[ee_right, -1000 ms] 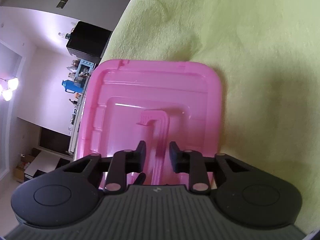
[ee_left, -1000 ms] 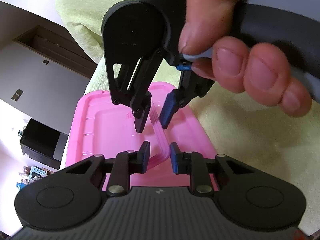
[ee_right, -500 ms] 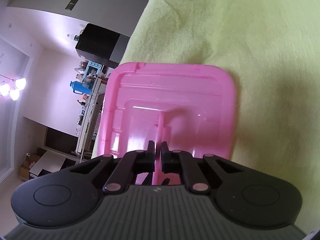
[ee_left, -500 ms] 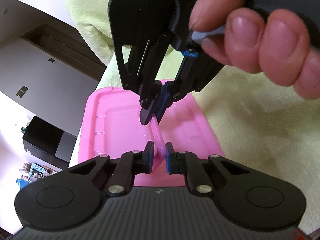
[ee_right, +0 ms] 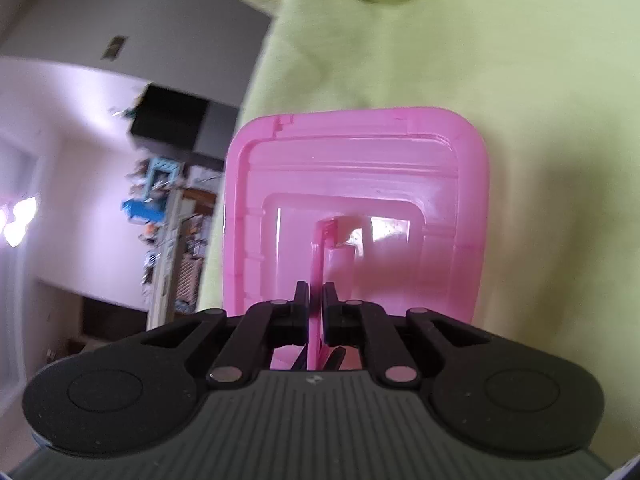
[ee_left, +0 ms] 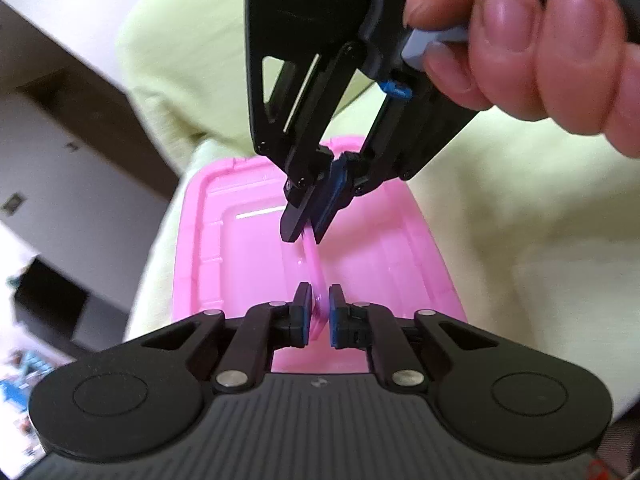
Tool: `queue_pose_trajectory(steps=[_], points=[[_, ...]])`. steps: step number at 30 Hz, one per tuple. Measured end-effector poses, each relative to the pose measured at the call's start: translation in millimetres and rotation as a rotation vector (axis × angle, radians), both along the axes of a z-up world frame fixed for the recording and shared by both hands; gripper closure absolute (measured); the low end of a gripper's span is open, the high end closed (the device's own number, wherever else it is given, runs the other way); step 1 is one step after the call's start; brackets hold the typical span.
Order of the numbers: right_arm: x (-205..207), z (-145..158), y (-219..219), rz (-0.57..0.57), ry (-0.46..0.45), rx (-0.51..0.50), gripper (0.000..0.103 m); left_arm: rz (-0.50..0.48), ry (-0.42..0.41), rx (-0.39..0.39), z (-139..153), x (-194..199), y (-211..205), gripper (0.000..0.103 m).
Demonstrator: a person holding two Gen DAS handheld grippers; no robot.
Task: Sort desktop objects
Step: 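Close the right gripper on the rim of the pink lid, then close the left gripper on the lid rim while the right gripper holds the lid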
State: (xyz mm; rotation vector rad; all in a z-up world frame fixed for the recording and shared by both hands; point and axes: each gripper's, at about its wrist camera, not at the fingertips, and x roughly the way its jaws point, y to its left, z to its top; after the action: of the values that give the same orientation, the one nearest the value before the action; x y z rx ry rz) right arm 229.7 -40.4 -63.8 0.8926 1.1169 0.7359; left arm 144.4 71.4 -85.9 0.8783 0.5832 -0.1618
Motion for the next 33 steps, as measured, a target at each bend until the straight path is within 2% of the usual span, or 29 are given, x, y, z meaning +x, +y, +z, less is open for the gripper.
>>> queue_pose_trajectory(steps=[3, 7, 11, 14, 17, 19, 20, 23, 25, 30, 32, 33], points=[[-10.6, -12.0, -23.9, -0.04, 0.062, -0.022, 0.097, -0.096, 0.048, -0.028, -4.4, -12.7, -11.2, 0.094], [-23.1, -27.0, -53.8, -0.07, 0.111, -0.016, 0.097, -0.16, 0.087, -0.008, -9.1, -20.4, -19.4, 0.093], [-28.0, -24.5, -66.3, -0.051, 0.068, -0.052, 0.097, -0.158, 0.111, 0.001, -4.7, -22.0, -22.7, 0.093], [-23.0, -18.8, -72.7, -0.045, -0.01, -0.123, 0.096, -0.144, 0.133, -0.004, -7.6, -13.0, -16.0, 0.092], [-17.2, -5.3, -74.7, 0.0, -0.14, -0.213, 0.094, -0.128, 0.149, 0.022, -16.5, -5.5, -8.5, 0.092], [-17.9, 9.2, -71.9, 0.053, -0.28, -0.291, 0.092, -0.123, 0.155, 0.028, -19.4, 3.5, -6.9, 0.092], [-19.0, 17.5, -69.2, 0.084, -0.365, -0.336, 0.092, -0.122, 0.155, 0.028, -20.5, 1.0, -7.8, 0.092], [-41.8, 38.8, -47.4, 0.212, -0.753, -0.519, 0.092, -0.122, 0.157, 0.038, -24.2, -4.0, -4.0, 0.092], [-58.8, 39.8, -31.4, 0.308, -0.943, -0.617, 0.091, -0.116, 0.158, 0.046, -26.3, -1.0, 3.8, 0.092], [-93.9, 19.9, 7.0, 0.511, -1.225, -0.819, 0.09, -0.081, 0.143, 0.054, -25.3, 2.2, 18.7, 0.085], [-103.9, 10.0, 19.3, 0.581, -1.307, -0.879, 0.087, -0.081, 0.136, 0.046, -24.9, 1.2, 20.4, 0.084], [-108.1, 5.2, 24.9, 0.607, -1.341, -0.908, 0.082, -0.084, 0.133, 0.044, -25.0, 0.3, 20.4, 0.084]])
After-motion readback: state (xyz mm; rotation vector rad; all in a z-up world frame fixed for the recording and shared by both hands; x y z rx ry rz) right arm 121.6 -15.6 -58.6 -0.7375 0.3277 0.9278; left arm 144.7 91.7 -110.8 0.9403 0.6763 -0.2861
